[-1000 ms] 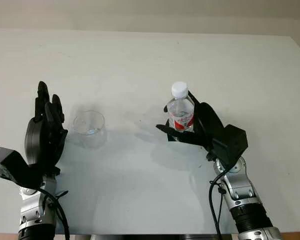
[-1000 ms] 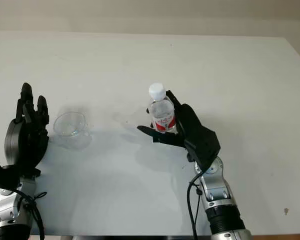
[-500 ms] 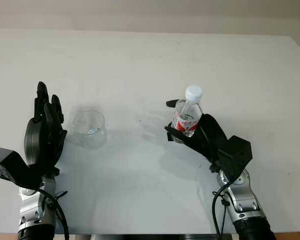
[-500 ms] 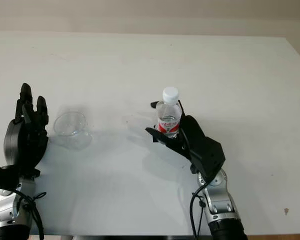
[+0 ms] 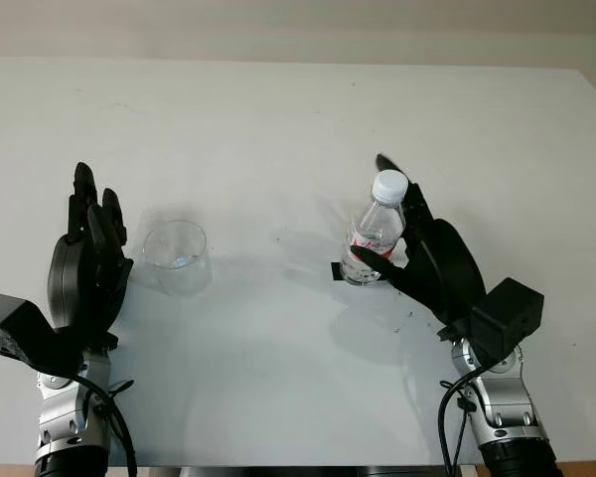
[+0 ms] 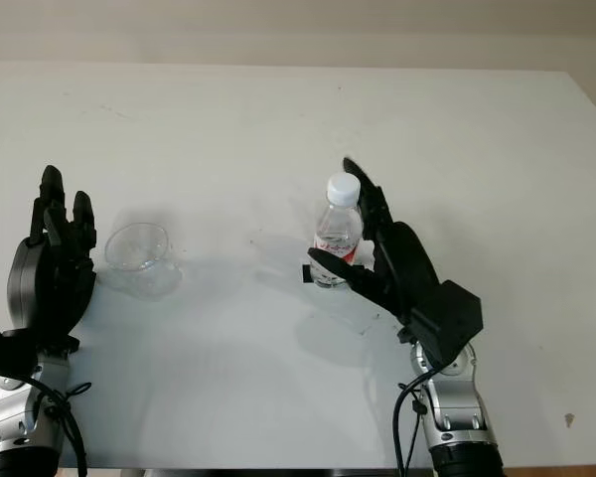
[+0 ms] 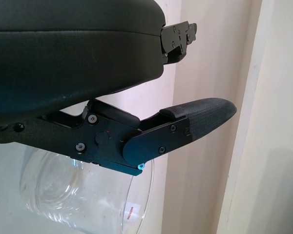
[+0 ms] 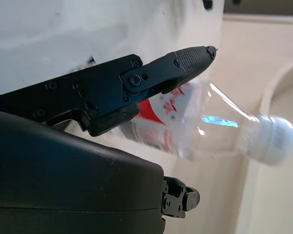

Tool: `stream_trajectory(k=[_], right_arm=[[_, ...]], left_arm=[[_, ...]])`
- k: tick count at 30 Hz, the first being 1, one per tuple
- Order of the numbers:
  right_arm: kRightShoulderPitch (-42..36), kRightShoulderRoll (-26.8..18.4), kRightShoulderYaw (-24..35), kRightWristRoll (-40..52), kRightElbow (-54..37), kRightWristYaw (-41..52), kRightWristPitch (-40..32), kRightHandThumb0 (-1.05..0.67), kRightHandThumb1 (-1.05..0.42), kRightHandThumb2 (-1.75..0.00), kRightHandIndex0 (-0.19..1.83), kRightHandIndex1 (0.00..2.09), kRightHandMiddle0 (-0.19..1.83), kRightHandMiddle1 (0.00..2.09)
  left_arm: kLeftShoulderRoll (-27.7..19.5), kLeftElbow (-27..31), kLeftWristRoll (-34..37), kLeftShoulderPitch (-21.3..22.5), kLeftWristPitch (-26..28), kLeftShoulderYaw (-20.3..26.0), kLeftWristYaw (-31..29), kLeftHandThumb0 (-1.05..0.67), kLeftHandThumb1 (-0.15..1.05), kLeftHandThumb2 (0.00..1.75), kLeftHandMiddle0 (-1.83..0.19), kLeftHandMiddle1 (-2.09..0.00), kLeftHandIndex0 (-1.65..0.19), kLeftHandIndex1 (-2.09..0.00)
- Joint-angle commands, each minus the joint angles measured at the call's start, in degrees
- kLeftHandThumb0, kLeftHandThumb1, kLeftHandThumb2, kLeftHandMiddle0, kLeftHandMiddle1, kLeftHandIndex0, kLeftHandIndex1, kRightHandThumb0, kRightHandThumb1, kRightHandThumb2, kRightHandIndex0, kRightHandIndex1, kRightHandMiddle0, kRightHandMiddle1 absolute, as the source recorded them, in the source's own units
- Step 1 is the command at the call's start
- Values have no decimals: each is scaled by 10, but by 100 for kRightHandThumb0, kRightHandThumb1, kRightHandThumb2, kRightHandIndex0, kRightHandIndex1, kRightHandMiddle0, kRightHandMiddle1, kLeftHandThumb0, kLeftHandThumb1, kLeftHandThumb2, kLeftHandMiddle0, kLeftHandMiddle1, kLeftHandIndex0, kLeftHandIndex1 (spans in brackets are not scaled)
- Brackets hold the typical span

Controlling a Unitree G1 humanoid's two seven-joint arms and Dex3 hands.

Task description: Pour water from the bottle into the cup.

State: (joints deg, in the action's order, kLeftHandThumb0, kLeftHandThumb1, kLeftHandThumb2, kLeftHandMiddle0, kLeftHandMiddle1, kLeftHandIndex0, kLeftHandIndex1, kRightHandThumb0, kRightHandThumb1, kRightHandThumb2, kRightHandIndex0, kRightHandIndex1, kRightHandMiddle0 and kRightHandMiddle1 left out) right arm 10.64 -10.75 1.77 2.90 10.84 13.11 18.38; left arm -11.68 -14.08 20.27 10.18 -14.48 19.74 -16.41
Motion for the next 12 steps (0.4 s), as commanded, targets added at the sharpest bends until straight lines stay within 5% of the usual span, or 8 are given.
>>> stream_trajectory(k=[1,12], right_arm=[[-3,5,8,2,-15,-8,17,-76,-96,-5,-19,0,-11,15],[-12,-20,3,20,-36,47,19,-77,-93,-5,-19,0,-19,0]], left_arm=[[0,-10,-2,-2,-5,1,1,-73,105,76,19,-1,19,0],[3,-7,0,0,-6,-2,-1,-74,105,75,19,0,19,0]])
